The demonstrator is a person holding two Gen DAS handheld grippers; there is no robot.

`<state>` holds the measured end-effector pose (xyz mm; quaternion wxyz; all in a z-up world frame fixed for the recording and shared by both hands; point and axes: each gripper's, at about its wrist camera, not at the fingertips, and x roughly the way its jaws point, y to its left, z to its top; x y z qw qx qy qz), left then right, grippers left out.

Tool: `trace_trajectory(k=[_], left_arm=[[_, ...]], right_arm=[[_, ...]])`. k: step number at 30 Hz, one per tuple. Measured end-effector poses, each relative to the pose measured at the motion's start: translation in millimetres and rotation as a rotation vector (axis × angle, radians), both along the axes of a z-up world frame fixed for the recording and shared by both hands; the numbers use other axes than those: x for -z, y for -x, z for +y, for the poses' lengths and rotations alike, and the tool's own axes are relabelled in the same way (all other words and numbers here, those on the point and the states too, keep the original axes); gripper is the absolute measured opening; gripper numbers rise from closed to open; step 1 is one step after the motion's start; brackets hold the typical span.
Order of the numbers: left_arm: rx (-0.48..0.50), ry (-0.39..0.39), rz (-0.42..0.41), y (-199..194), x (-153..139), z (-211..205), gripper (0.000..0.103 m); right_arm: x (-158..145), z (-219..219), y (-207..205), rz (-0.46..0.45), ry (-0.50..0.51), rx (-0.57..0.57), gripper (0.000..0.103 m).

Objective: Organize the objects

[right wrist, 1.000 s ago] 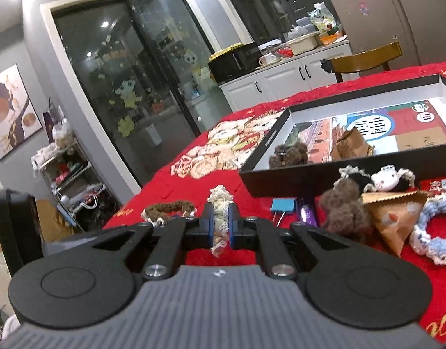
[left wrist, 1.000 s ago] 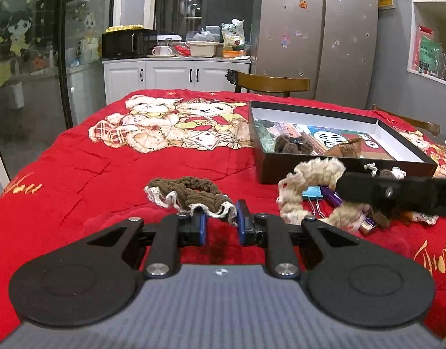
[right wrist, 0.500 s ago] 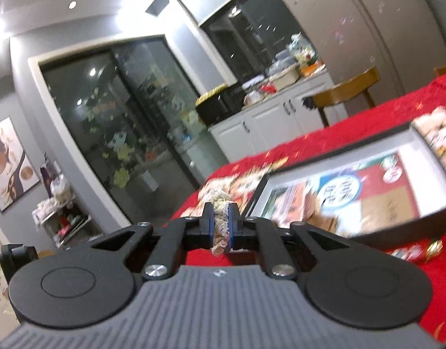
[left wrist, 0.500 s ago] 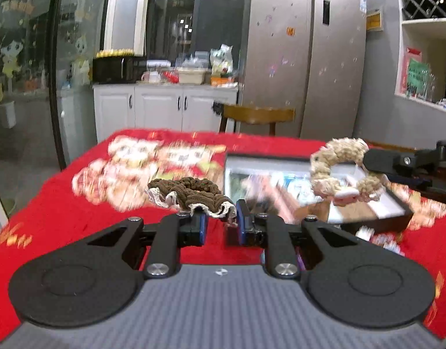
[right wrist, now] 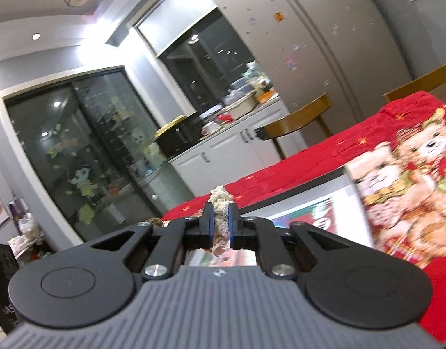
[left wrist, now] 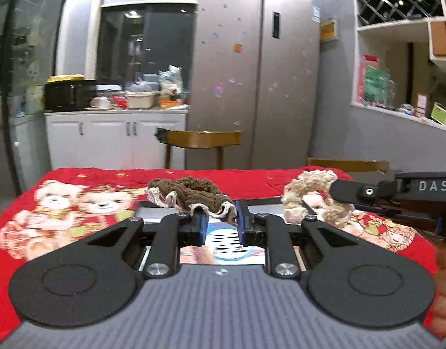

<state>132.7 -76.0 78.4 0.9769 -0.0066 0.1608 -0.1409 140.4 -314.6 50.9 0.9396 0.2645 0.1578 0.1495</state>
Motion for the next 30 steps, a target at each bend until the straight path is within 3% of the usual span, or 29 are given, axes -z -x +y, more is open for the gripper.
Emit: trace_trajectory(k=[8, 17, 30], left_arm=[[0.098, -0.005, 0.086, -44, 39, -46, 0.023], [0.241, 0.002, 0.199, -72, 80, -67, 0.023], [0.211, -0.036, 0.307, -91, 101, -71, 0.023]], right_arm=[[45, -30, -19, 0.086, -0.038, 0.134, 0.011], [78, -32, -33, 0.147, -0.057, 0.135, 0.011], [89, -29, -38, 0.184, -0.054, 0.146, 0.011]])
